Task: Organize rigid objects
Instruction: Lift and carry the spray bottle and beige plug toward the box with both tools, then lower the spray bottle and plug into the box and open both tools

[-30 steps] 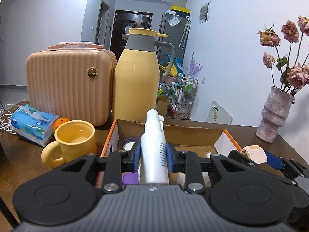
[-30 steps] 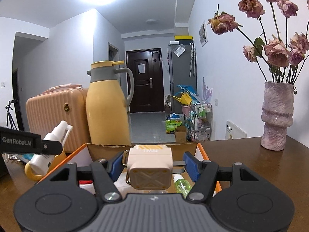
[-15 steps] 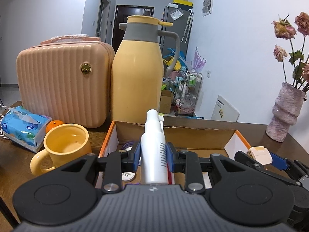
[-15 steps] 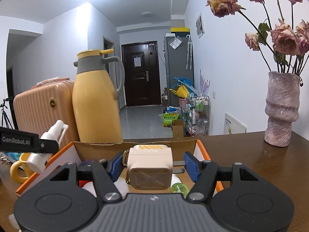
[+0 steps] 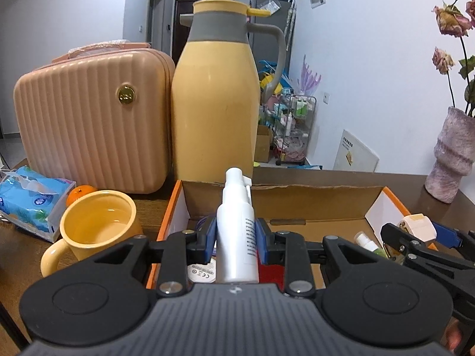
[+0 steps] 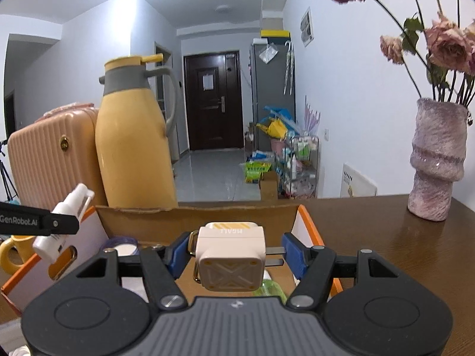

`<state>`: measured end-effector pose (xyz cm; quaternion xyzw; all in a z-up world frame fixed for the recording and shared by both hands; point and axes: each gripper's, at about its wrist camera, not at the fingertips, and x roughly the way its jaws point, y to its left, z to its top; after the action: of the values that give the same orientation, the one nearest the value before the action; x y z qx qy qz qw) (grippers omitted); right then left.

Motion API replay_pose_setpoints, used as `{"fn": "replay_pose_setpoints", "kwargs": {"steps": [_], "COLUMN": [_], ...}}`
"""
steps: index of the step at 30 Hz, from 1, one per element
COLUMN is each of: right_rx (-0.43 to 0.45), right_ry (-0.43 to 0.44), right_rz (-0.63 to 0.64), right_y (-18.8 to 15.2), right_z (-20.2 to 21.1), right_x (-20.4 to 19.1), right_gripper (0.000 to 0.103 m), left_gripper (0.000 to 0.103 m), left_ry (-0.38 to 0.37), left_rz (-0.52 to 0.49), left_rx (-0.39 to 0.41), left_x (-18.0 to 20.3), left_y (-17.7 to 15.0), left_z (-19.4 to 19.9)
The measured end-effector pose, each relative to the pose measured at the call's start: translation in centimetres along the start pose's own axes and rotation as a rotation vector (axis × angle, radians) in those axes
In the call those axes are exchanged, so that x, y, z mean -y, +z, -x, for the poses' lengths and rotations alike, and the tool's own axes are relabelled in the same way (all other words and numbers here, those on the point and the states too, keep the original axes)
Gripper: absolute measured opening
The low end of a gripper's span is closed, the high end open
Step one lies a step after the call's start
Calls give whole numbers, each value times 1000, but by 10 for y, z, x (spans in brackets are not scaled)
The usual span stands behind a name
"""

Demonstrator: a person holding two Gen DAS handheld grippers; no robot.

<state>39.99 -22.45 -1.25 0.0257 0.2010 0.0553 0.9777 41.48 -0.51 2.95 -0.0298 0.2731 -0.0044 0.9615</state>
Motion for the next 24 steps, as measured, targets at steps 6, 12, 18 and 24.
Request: {"fn": "replay_pose_setpoints", "kwargs": {"steps": [6, 12, 18, 24], "right_rx": [8, 8, 7, 17], "right_ry": [-26, -42, -45, -44], "right_rz": [0, 9, 11, 3], "right_y": [0, 2, 2, 3], "right_z": [4, 5, 6, 10], "right_x": [1, 2, 2, 3], "right_gripper": [96, 103, 103, 103], "left_gripper": [92, 103, 103, 103], "left_ry": [39, 64, 72, 74], "left_rz": [1, -5, -4, -3], "left_rx": [22, 34, 35, 44], "left_x": [-3, -3, -4, -3], "left_y": [-2, -2, -2, -3], "left_z": [4, 5, 6, 9]}}
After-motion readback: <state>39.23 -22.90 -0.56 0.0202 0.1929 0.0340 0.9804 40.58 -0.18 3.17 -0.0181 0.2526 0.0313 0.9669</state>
